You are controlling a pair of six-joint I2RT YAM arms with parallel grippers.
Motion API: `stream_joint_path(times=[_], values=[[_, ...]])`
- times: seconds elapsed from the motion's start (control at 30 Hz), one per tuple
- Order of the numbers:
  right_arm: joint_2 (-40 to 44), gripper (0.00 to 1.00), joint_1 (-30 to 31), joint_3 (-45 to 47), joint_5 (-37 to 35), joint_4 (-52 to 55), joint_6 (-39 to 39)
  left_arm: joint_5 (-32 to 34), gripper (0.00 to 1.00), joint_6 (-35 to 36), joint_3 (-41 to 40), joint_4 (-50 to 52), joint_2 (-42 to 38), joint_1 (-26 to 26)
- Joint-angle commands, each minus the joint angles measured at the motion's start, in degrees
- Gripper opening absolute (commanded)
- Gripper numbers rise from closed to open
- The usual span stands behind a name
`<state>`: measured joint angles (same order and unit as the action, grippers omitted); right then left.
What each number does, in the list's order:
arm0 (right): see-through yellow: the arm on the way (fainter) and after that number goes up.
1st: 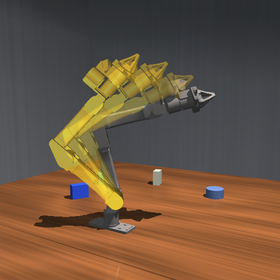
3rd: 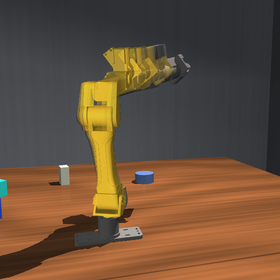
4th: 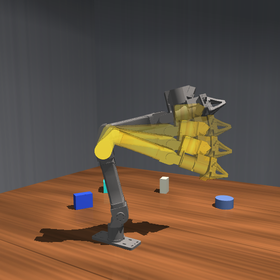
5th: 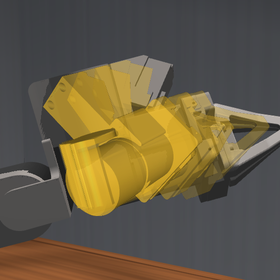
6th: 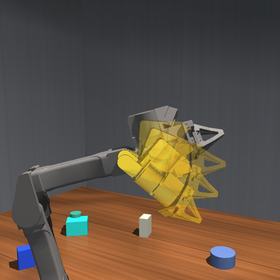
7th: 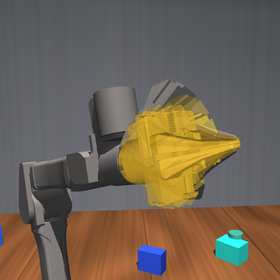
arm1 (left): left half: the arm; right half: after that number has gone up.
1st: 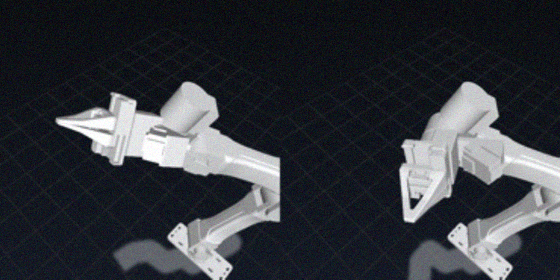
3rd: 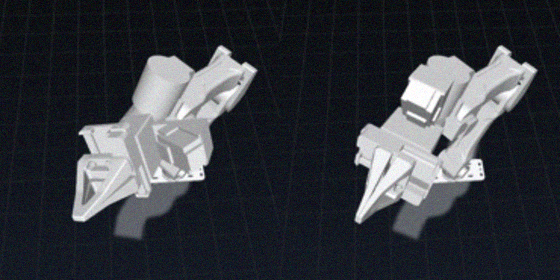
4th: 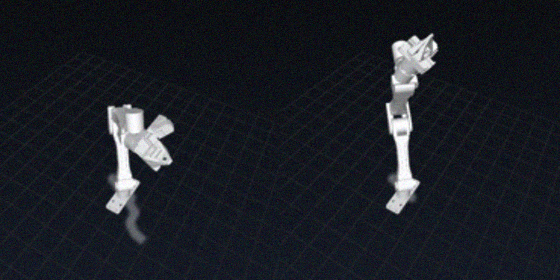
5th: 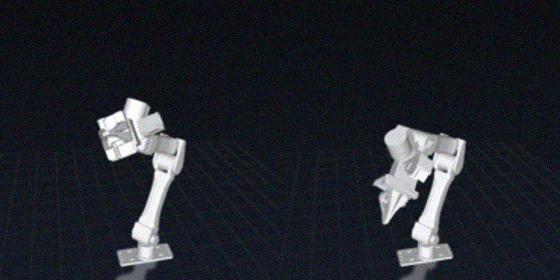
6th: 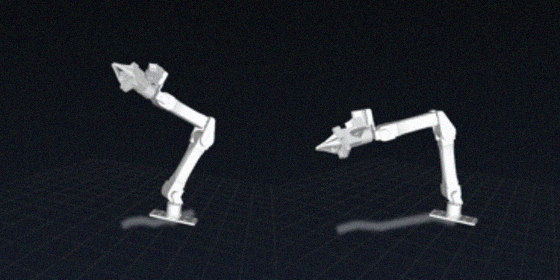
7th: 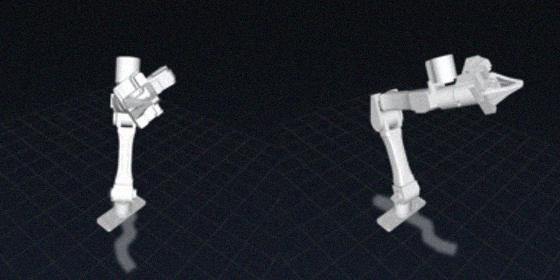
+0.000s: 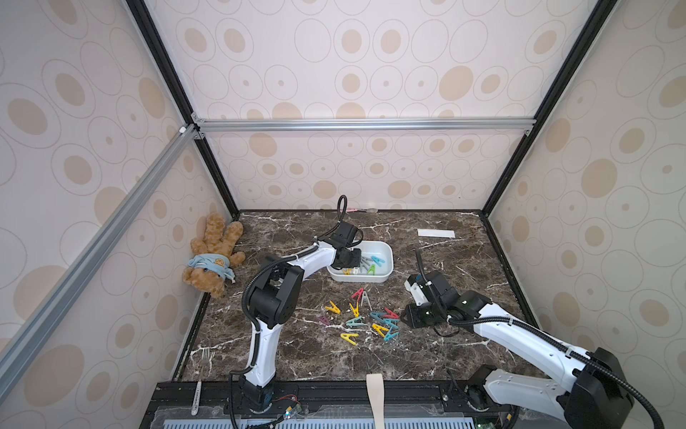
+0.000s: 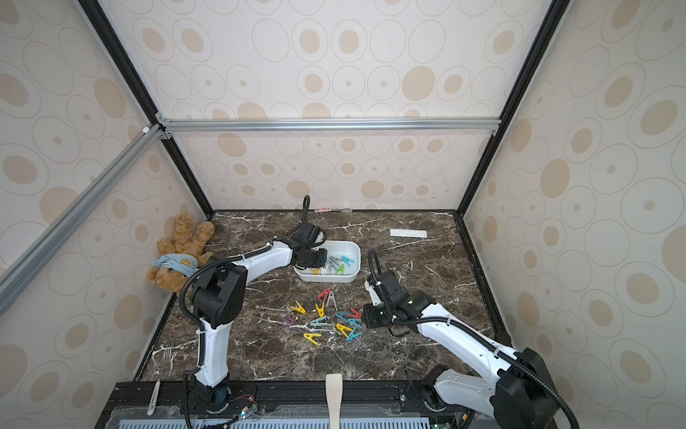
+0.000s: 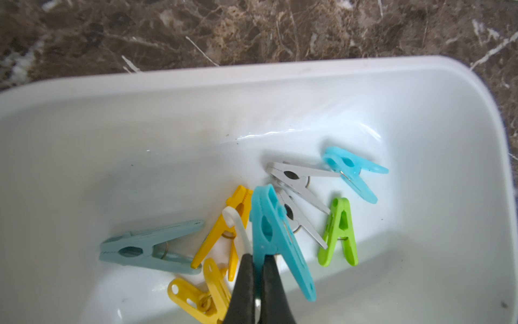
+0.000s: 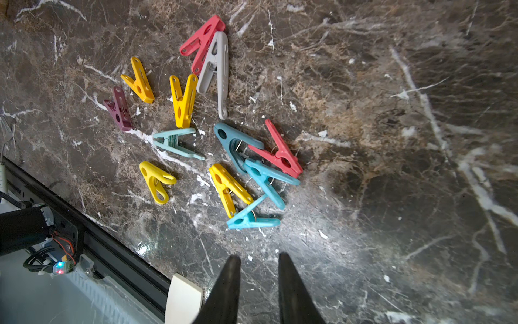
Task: Put the clothespins into the storage box
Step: Place the clothespin in the storage box.
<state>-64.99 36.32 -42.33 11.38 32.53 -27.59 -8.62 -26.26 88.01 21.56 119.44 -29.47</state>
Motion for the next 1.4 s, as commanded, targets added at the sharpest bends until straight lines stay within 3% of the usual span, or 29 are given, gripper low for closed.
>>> stream_joint_path(times=[0.0,0.3,0.67,0.93,1.37], values=[[-0.6,0.27,0.1,0.5,0.1,-1.1,-0.5,0.6,0.09,0.7,1.6,-0.3,-0.4,0.4],[-1.8,0.27,0.1,0.2,-0.4,-0.4,0.1,1.2,0.36,2.2,0.4,0.1,-4.6,0.5],[-6.3,0.27,0.2,-4.5,-2.3,2.3,4.4,1.1,0.4,3.1,-6.9,-0.6,-15.6,0.4],[-17.2,0.34,0.4,-10.3,-1.5,-0.4,10.5,0.4,0.42,2.0,-18.9,-1.7,-28.2,0.5],[-33.2,0.39,0.3,-19.3,-2.5,-2.4,18.7,2.2,0.48,-2.5,-34.9,-0.1,-44.3,0.5]])
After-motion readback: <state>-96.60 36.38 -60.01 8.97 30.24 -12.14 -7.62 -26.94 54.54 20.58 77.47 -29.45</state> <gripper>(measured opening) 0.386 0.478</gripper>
